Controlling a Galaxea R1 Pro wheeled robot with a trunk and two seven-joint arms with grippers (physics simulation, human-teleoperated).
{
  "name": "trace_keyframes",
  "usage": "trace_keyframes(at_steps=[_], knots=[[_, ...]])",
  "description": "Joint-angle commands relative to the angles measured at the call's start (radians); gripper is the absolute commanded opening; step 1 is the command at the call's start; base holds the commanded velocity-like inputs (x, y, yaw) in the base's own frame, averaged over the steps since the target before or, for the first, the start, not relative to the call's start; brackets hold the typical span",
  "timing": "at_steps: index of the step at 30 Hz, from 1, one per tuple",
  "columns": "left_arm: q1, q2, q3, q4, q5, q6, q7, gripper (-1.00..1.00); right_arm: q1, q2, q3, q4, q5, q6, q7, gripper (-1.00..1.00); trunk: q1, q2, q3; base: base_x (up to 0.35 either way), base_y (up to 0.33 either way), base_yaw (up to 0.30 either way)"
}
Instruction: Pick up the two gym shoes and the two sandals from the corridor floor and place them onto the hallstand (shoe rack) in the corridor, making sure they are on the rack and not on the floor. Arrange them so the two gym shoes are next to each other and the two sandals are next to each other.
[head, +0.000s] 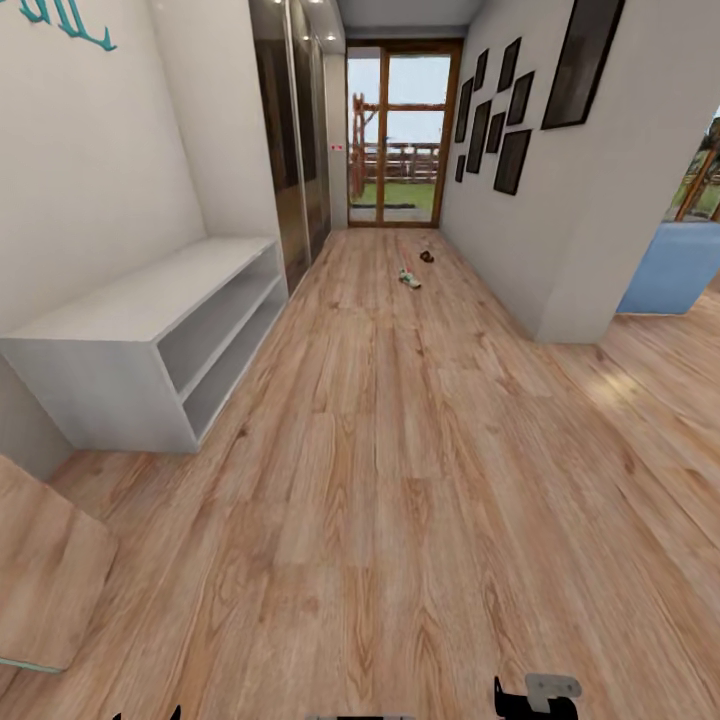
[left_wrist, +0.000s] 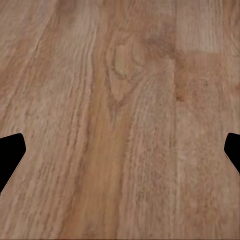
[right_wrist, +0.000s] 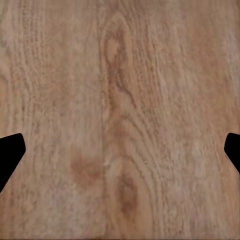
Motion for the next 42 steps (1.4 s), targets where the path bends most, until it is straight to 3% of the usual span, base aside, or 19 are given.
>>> trace_keyframes(at_steps=[1, 42], knots=[[-0.001, 0.0, 0.002, 0.001, 0.009, 0.0, -0.01, 1.0, -0.001, -0.001, 0.009, 0.001, -0.008, -0.003, -0.003, 1.0, 0.0, 0.0, -0.001, 0.337, 0.0, 0.0], [-0.001, 0.0, 0.004, 0.001, 0.009, 0.0, -0.008, 1.0, 0.0, -0.003, 0.009, 0.002, -0.005, -0.003, -0.002, 1.0, 0.0, 0.0, -0.001, 0.337, 0.0, 0.0]])
